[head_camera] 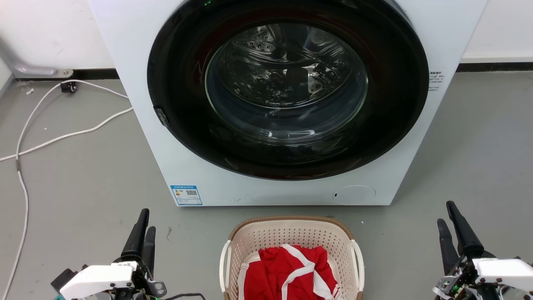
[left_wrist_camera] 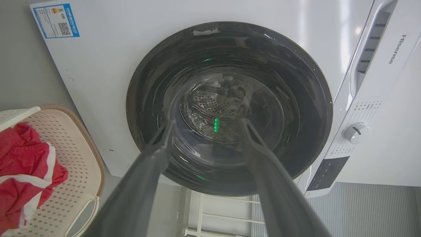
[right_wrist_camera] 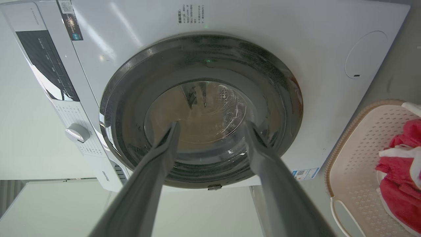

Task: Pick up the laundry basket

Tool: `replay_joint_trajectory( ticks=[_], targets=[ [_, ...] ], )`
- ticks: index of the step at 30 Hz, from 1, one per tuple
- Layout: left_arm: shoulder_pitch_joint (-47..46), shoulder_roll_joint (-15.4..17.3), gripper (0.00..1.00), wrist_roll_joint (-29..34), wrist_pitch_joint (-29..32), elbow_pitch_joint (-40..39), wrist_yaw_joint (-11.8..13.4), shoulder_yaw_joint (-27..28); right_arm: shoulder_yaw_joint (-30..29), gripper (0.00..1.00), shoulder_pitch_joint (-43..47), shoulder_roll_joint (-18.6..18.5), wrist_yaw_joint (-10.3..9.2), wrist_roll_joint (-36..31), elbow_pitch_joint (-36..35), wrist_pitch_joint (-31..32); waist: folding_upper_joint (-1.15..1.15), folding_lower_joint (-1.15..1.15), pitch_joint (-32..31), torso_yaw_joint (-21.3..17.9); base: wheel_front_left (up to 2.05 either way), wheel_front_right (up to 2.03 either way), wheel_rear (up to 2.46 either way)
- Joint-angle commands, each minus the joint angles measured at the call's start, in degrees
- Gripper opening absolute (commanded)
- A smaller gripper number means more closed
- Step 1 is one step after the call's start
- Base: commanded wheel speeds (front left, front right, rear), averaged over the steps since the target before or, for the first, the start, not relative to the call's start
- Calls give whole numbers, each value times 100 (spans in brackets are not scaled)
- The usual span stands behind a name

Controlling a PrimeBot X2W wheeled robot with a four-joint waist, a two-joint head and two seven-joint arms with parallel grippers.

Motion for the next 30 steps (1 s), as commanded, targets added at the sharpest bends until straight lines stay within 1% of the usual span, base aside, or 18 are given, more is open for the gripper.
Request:
replay_joint_trajectory(
  ticks=[1, 7, 15, 19, 26, 30],
  targets=[
    [-60, 10, 100, 122, -64, -116, -11, 1, -16, 100, -58, -11, 0, -76, -113, -61, 0, 0, 0, -3, 0, 0, 0],
    [-42, 11, 100, 382, -223, -102, -12, 50, -97, 100, -24, -10, 0, -384, -140, -220, 0, 0, 1, -20, 0, 0, 0],
    [-63, 12, 100, 963, -418, -35, -9, 381, -240, 100, 15, -8, 0, -1319, -254, -415, 0, 0, 10, -37, 0, 0, 0],
    [-89, 13, 100, 1276, -510, -92, -12, 474, -275, 100, 41, -7, 0, -2042, -382, -505, 0, 0, 15, -40, 0, 0, 0],
    [-52, 14, 100, 2056, -662, -544, -13, 693, -158, 100, 71, -5, 0, -3260, -769, -659, 0, 0, 24, -50, 0, 0, 0],
    [-28, 15, 100, 2531, -742, -859, 117, 773, -110, 100, 67, -4, 0, -3932, -1055, -737, 0, 0, 31, -56, 0, 0, 0]
  ],
)
